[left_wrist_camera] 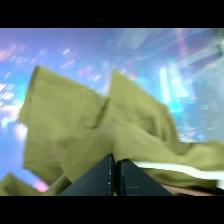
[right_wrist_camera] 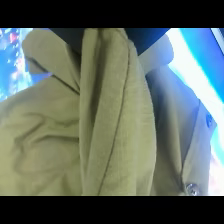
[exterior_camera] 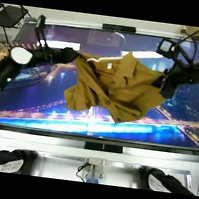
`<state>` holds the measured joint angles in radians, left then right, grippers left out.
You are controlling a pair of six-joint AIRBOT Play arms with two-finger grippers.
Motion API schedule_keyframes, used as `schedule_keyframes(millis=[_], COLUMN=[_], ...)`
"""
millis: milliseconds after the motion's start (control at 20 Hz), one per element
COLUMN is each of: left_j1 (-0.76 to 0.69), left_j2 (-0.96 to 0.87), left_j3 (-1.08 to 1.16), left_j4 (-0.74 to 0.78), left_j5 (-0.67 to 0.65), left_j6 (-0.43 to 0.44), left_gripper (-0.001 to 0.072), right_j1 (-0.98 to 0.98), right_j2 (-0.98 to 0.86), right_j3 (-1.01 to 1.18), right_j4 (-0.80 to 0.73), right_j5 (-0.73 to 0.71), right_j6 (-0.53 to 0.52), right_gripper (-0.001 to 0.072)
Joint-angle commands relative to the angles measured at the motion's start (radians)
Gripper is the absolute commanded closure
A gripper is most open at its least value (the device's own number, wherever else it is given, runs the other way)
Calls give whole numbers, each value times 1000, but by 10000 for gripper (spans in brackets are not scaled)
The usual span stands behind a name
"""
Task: Fold the shirts.
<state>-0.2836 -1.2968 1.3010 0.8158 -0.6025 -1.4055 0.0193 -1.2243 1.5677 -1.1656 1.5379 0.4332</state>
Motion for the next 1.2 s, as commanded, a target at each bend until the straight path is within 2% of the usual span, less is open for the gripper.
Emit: schedule_keyframes(millis=[0, 100, 250, 400, 450, 550, 650, 850, 950, 1100, 1150], left_j1=[-65, -141, -233, -253, -253, -252, -253, -291, -311, -334, -336], left_j2=[50, 50, 50, 64, 78, 111, 119, 80, 75, 74, 76], left_j3=[69, 173, 334, 466, 484, 488, 488, 488, 488, 488, 488], left_j4=[-3, -3, 2, 109, 177, 340, 419, 444, 499, 501, 501], left_j5=[-8, -8, -34, -193, -241, -320, -417, -515, -569, -543, -520], left_j6=[9, 61, 89, 78, 46, -37, -89, -88, -89, -92, -92], left_gripper=[655, 656, 656, 656, 656, 656, 656, 656, 656, 653, 595], right_j1=[47, 114, 155, 134, 122, 93, 78, 74, 74, 76, 78], right_j2=[0, 0, 12, 58, 78, 121, 160, 203, 225, 235, 235], right_j3=[0, 1, 2, 4, 4, 4, 4, 4, 4, 4, 4], right_j4=[37, 38, 27, 36, 40, 75, 106, 179, 154, 152, 173], right_j5=[-2, -35, -191, -311, -330, -337, -340, -343, -363, -361, -351], right_j6=[0, 47, 180, 258, 279, 309, 333, 389, 419, 420, 421], right_gripper=[661, 661, 662, 663, 663, 663, 663, 663, 663, 663, 663])
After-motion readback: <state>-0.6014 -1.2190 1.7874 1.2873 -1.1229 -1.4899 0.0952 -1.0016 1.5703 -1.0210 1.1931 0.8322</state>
